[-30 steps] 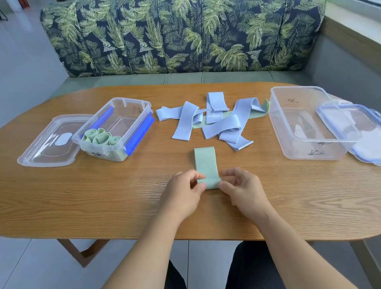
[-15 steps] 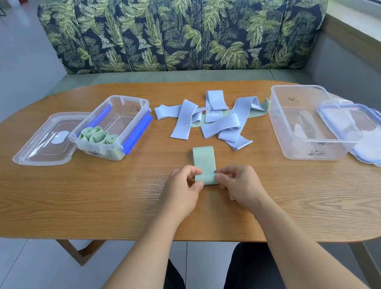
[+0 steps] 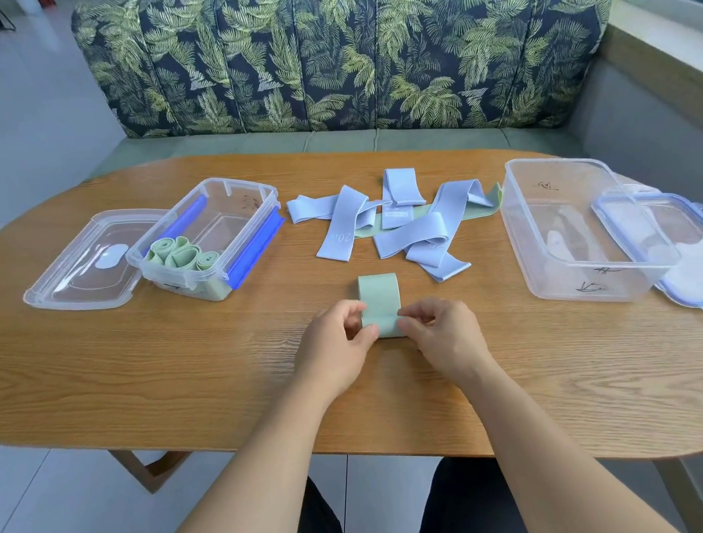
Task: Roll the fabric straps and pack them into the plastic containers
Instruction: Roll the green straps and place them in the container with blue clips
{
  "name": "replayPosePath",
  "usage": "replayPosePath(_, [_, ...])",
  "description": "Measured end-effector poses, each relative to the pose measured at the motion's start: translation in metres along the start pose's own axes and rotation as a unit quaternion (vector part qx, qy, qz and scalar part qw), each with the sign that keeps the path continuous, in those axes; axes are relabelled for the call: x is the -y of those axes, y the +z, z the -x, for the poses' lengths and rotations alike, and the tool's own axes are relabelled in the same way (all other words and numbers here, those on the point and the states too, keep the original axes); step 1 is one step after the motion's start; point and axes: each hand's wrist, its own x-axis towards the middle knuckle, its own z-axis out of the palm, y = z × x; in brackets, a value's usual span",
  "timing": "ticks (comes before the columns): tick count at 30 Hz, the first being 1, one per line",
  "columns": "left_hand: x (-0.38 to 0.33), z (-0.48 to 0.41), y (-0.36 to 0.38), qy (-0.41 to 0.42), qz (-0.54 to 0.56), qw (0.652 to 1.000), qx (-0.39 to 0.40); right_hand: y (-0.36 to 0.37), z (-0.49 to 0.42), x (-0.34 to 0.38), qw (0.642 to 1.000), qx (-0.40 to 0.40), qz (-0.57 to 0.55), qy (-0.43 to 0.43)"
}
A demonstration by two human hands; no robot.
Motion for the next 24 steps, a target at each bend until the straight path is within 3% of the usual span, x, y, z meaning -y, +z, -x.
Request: replayPosePath(24, [-0.006,-0.025,-0.001,-0.024,0.008,0.999,-0.036,0.005,-0.021,0.008,0.999,-0.003,-0.010,0.051])
